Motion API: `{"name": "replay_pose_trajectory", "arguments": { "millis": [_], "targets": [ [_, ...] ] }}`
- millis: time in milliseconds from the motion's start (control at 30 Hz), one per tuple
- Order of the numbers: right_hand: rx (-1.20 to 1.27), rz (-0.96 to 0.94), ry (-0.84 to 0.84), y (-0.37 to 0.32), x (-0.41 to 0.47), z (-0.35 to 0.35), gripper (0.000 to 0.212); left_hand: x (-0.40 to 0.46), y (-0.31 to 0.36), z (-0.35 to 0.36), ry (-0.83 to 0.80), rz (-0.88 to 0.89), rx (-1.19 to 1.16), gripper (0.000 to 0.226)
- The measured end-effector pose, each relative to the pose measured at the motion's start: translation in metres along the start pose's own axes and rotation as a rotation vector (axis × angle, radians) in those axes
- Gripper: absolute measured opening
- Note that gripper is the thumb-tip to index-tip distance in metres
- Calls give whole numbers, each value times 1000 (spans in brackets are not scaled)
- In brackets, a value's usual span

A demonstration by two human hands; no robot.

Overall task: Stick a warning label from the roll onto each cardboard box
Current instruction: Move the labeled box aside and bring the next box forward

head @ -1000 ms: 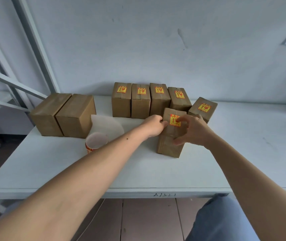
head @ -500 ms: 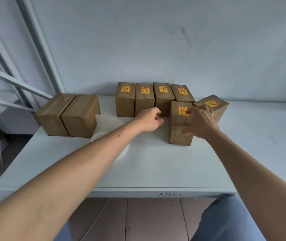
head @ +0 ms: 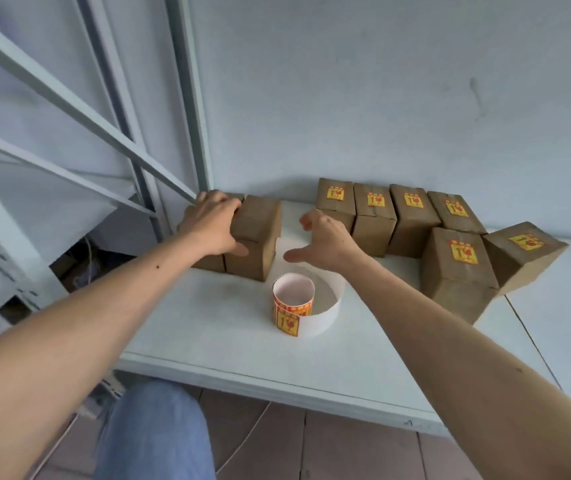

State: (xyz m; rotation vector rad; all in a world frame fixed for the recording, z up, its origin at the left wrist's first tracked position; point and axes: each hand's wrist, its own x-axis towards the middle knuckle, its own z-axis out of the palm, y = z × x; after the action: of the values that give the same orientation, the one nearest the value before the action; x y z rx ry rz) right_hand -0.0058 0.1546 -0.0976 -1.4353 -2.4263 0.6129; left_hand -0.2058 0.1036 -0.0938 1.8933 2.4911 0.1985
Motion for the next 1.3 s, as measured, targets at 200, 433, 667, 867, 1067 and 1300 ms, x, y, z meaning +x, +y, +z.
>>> {"name": "replay_pose_trajectory", "arguments": {
  "millis": [200,433,667,867,1067,1300],
  "targets": [
    [-61,59,-91,-23,33,35,109,13,-33,15,-105,-157,-34,134],
    [-35,91,-92,-33,53,58,105,28,-50,35,-143,-221,-252,139],
    [135,54,20,-29,58,60,84,26,-54,43,-62,-219,-376,129],
    [251,-15,120,-41,55,37,89,24,-50,18,81,-209,-441,131],
    [259,-79,251,-41,39,-9,89,15,-18,-25,217,-147,-440,120],
    [225,-23,380,8,-12,-58,89,4,59,-33,213,-34,-482,118]
  ]
}}
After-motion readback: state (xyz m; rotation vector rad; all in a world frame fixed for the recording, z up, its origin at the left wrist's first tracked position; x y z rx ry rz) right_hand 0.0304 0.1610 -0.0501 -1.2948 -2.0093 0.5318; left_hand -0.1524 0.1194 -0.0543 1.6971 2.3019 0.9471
